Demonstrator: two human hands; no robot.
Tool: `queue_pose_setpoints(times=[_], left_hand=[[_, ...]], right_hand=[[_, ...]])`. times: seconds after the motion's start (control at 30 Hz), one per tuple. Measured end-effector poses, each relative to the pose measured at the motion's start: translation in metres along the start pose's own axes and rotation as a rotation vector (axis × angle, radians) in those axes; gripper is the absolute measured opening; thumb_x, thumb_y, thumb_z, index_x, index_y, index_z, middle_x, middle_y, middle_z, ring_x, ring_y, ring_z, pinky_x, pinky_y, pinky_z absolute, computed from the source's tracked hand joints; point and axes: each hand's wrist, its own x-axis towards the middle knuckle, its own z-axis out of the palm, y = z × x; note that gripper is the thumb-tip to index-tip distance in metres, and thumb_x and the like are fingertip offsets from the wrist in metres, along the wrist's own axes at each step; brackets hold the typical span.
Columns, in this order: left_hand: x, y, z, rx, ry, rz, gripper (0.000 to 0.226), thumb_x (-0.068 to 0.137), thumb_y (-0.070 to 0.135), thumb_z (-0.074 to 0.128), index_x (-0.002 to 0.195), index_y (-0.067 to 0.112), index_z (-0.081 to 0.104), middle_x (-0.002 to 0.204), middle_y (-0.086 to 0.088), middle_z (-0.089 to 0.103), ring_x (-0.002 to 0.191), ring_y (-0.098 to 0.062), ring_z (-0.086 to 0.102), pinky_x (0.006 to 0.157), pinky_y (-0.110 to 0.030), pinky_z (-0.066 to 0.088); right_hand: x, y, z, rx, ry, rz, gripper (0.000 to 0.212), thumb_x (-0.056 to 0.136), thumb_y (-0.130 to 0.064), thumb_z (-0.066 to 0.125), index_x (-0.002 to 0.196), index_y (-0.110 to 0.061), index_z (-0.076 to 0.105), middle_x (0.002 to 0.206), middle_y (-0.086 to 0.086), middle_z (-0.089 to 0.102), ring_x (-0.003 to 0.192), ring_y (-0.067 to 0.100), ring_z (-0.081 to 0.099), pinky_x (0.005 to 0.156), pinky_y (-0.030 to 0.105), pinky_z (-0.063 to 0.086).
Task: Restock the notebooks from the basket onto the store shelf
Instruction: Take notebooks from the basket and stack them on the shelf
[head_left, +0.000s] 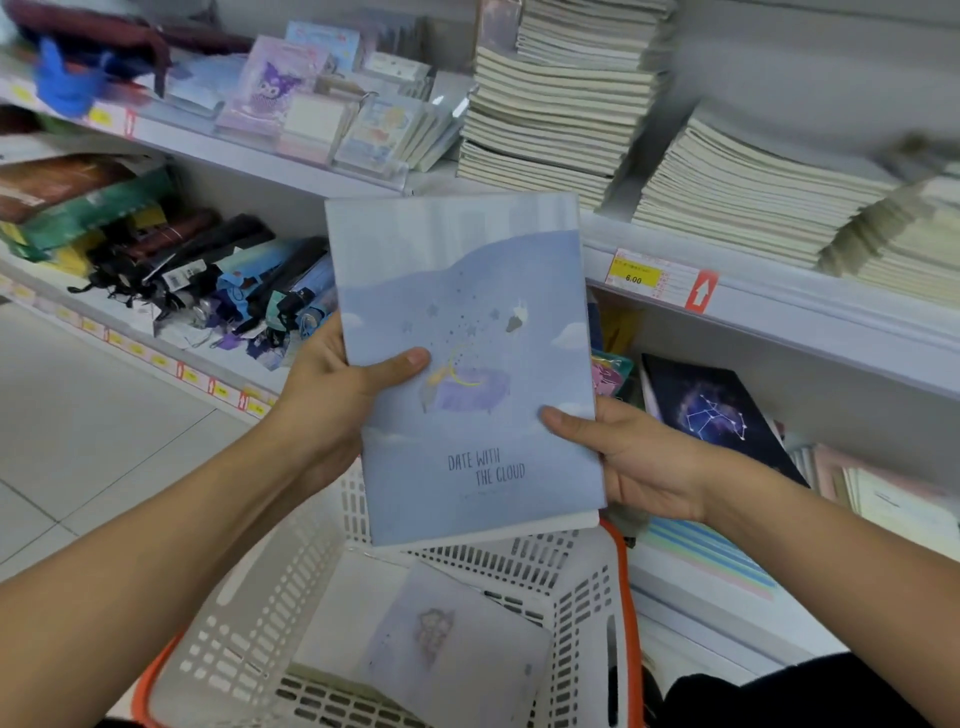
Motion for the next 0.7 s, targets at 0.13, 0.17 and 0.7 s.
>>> queue_pose_setpoints(times=[0.13,0.17,0.7], left_hand=[[0.020,0.025,0.028,-0.019,-0.021,0.091,0.053,0.077,-0.005,0.066,0.129,0.000,0.055,0.120,-0.013,0.069,0.099,-0.026,0.069,0.077,-0.037,0.059],[0.026,0.033,0.041,-0.030,-0.042,0.091,0.049,0.081,-0.003,0.065,0.129,0.004,0.056,0.119,-0.010,0.070,0.097,-0.024,0.070,0.076,-0.035,0.060],[0.138,0.082,0.269,0.114,-0.273,-0.158,0.022,0.098,0.003,0.050,0.080,0.010,0.042,0.074,-0.003,0.041,0.035,-0.003,0.031,0.032,-0.013,0.021]], right_hand=[[-0.020,-0.030,-0.002,-0.112,0.110,-0.304,0.042,0.092,-0.013,0.056,0.135,-0.008,0.054,0.126,0.014,0.067,0.114,0.033,0.065,0.095,0.045,0.054],[-0.028,-0.042,-0.005,-0.118,0.141,-0.384,0.041,0.093,-0.011,0.056,0.134,-0.008,0.055,0.126,0.015,0.067,0.114,0.034,0.065,0.096,0.047,0.053],[-0.085,-0.192,-0.133,0.289,0.740,-0.712,0.020,0.086,0.005,0.062,0.106,0.003,0.062,0.097,0.019,0.069,0.082,0.028,0.070,0.066,0.037,0.057]])
